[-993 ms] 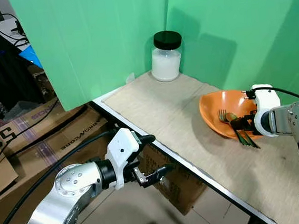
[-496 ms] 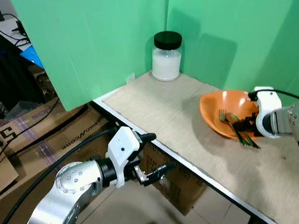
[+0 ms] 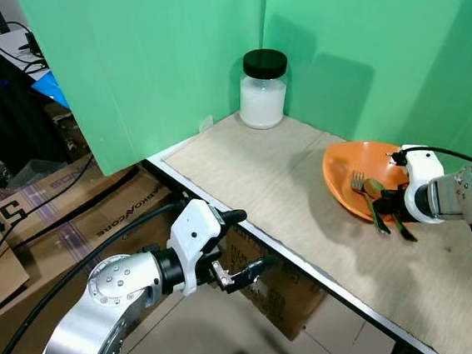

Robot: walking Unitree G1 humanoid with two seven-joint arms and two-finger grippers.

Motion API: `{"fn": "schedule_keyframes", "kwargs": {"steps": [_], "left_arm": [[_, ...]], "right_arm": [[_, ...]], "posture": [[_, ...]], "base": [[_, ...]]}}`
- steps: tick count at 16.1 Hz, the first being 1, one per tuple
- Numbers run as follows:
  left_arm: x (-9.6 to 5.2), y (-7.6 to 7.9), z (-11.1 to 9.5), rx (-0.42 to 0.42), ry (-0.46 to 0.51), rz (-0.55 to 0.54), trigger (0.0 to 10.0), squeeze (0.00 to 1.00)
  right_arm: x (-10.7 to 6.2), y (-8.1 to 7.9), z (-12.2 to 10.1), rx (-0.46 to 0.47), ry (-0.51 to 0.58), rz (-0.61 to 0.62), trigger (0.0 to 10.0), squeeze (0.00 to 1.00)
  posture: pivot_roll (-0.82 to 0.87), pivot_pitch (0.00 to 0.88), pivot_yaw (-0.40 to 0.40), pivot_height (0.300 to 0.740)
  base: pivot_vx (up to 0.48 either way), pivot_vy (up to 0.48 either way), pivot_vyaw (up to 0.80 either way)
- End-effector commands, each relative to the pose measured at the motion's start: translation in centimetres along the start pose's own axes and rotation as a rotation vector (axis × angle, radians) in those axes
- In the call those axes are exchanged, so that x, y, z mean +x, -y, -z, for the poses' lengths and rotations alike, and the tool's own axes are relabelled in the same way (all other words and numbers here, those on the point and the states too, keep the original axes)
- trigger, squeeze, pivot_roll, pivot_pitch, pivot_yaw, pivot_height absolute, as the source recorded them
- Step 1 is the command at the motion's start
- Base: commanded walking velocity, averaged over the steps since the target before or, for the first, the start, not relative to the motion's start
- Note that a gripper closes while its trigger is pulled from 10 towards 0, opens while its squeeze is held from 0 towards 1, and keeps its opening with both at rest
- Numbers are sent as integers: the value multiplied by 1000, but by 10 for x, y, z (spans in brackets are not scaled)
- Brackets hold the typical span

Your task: Setting the table

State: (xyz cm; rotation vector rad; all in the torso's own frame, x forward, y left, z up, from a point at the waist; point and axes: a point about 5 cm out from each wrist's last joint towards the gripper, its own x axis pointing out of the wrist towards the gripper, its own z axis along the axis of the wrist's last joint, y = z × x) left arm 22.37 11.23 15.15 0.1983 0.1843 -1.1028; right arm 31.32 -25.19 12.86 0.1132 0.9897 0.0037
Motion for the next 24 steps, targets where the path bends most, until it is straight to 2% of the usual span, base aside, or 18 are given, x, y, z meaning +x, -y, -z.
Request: {"fn": "schedule_keyframes", "kwargs": {"steps": [1,10,13,14,15,17,18,19,20,21,22,24], "left_arm": [[1,-1,0,17,-7,4,10000,0],[3,-3,-1,22,-2,4,10000,0],[3,-6,-2,29,0,4,10000,0],[5,-8,-4,36,4,6,10000,0],[6,-9,-4,40,5,5,10000,0],[9,-14,-8,49,29,-11,10000,0],[11,-20,-12,66,55,-51,10000,0],[13,-24,-15,75,70,-93,10000,0],[16,-29,-19,87,88,-151,10000,0],[19,-39,-25,114,108,-291,10000,0],[20,-46,-28,126,129,-394,10000,0],[19,-49,-34,124,164,-486,10000,0]], "right_arm": [[-5,3,-7,11,24,-4,0,0],[-8,0,-13,1,41,-20,0,0],[-16,-1,-19,14,86,-32,0,0],[-27,-2,-26,27,138,-44,0,0],[-31,-3,-28,28,152,-46,0,0],[-48,-5,-38,29,261,-55,0,0],[-65,-10,-47,39,424,-90,0,0],[-75,-15,-49,5,540,-111,0,0],[-85,-26,-44,-70,646,-156,0,0],[-96,-44,-30,-134,757,-197,0,0],[-102,-56,-19,-140,825,-226,0,0],[-108,-68,-4,-99,895,-263,0,0]], "posture": [[42,0,-68,740],[35,0,-63,740],[25,0,-48,740],[12,0,-31,740],[8,0,-27,740],[-2,0,-16,740],[-2,0,-15,740],[-2,0,-13,740],[1,0,-13,740],[8,0,-13,740],[6,0,-7,740],[1,0,3,740]], "base": [[0,0,0],[0,0,0],[0,0,0],[0,0,0],[0,0,0],[0,0,0],[0,0,0],[0,0,0],[0,0,0],[0,0,0],[0,0,0],[0,0,0]]}}
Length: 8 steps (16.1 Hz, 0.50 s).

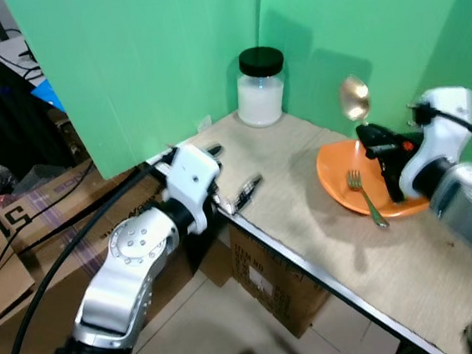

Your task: Setting the table

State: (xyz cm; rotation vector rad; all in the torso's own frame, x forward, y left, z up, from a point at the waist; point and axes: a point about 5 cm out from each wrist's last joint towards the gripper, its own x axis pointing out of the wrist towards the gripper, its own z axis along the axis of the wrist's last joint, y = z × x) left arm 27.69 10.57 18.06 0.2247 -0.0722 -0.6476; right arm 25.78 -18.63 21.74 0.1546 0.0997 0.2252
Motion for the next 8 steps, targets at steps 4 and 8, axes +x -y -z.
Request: {"fn": "schedule_keyframes", "kwargs": {"steps": [4,8], "left_arm": [[-15,6,-1,-49,18,-173,10000,0],[-12,15,1,3,4,-140,10000,0]], "right_arm": [[-28,-29,13,11,160,18,10000,0],[-30,-35,26,-102,166,76,10000,0]], "posture": [[7,0,12,740],[12,0,2,740]], "base": [[0,0,0],[0,0,-588]]}}
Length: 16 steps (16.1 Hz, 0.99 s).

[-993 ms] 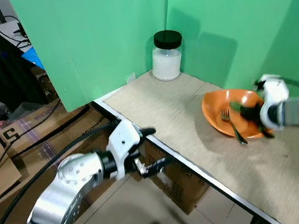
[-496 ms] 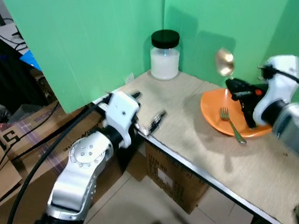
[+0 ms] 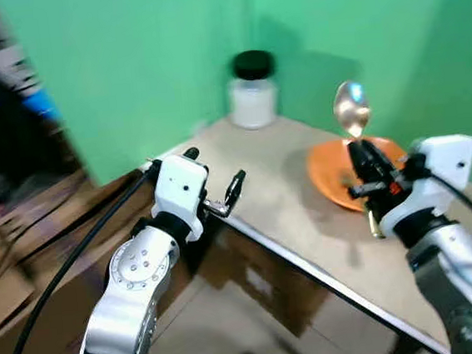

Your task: Setting the table

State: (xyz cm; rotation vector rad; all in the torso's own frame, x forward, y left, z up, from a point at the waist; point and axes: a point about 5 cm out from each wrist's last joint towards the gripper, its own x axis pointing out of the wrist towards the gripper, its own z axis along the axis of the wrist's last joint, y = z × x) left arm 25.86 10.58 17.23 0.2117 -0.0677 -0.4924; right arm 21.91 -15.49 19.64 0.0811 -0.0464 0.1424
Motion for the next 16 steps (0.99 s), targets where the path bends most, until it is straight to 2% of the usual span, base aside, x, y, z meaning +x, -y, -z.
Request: {"fn": "schedule_keyframes", "kwargs": {"steps": [1,2,4,6,7,9,12,13,16], "left_arm": [[1,3,-3,27,9,6,10000,0],[-3,2,3,57,-14,2,10000,0],[-4,0,5,69,-21,-7,10000,0],[-4,0,2,33,-13,-31,10000,0],[-4,-1,1,-14,-4,-62,10000,0],[-4,-3,1,-32,-7,-78,10000,0],[-2,-9,-1,-15,-10,-114,10000,0],[-3,-14,4,-15,-39,-154,10000,0],[-3,-19,9,-23,-66,-209,10000,0]], "right_arm": [[0,3,-1,-32,28,66,10000,0],[2,6,-1,-96,28,87,10000,0],[3,8,-1,-130,29,92,10000,0],[2,8,-3,-139,37,86,10000,0],[1,8,-2,-146,45,95,10000,0],[2,8,-1,-132,45,98,10000,0],[5,3,2,-69,19,79,10000,0],[8,5,2,-99,32,124,10000,0],[8,7,7,-90,8,130,10000,0]], "posture": [[12,0,2,740],[18,0,-15,740],[18,0,-15,740],[21,0,-34,740],[26,0,-42,740],[34,0,-53,740],[43,0,-55,740],[40,0,-51,740],[37,0,-33,740]], "base": [[0,0,-788],[0,0,-788],[0,0,-788],[0,0,-784],[0,0,-800],[0,0,-800],[0,0,-800],[0,0,-800],[0,0,-792]]}}
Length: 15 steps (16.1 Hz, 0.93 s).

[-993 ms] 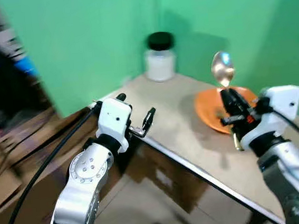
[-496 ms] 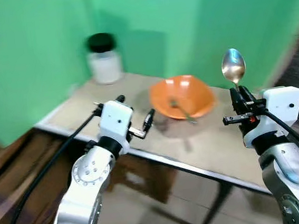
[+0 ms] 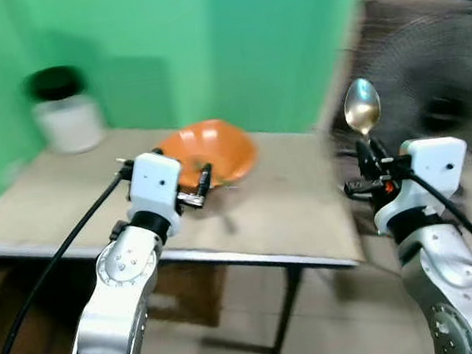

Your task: Setting the table

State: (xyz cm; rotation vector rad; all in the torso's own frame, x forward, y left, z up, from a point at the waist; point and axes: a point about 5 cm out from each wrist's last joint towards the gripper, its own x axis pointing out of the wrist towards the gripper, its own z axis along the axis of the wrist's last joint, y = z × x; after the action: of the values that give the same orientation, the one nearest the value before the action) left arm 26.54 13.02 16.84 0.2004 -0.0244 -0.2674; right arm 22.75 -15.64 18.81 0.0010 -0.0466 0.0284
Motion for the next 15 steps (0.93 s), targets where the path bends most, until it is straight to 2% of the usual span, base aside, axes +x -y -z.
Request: {"fn": "schedule_keyframes", "kwargs": {"steps": [1,3,4,5,7,8,9,11,12,13,15], "left_arm": [[2,5,-1,-7,-3,17,10000,0],[2,5,-1,-12,9,-1,10000,0],[6,1,-1,-68,47,-128,10000,0],[7,1,-3,-40,75,-159,10000,0],[9,5,-2,-50,72,-142,10000,0],[10,7,-2,-29,58,-131,10000,0],[10,11,-2,-42,34,-63,10000,0],[10,10,0,-24,48,-15,10000,0],[9,9,1,-14,42,-14,10000,0],[7,7,2,9,39,-22,10000,0],[4,2,5,28,25,-40,10000,0]], "right_arm": [[0,4,0,-6,6,29,10000,0],[0,5,3,13,-14,36,10000,0],[-3,8,7,-2,-44,76,10000,0],[-6,13,9,-40,-63,105,10000,0],[-8,19,11,-46,-74,137,10000,0],[-8,21,12,-45,-83,156,10000,0],[-8,22,13,-25,-89,160,10000,0],[-7,17,12,6,-74,150,10000,0],[-8,17,8,-42,-44,177,10000,0],[-8,15,12,-18,-69,141,10000,0],[-5,18,14,-36,-59,173,10000,0]], "posture": [[36,0,-30,740],[36,0,-30,740],[12,0,-6,740],[3,0,-3,740],[-7,0,6,740],[-8,0,6,740],[-9,0,5,740],[-17,0,5,740],[-13,0,-4,740],[6,0,-24,740],[17,0,-32,740]], "base": [[0,0,-788],[0,0,-788],[0,0,-788],[0,0,-788],[0,0,-788],[0,0,-788],[0,0,-788],[0,0,-788],[0,0,-781],[0,0,-781],[0,0,-775]]}}
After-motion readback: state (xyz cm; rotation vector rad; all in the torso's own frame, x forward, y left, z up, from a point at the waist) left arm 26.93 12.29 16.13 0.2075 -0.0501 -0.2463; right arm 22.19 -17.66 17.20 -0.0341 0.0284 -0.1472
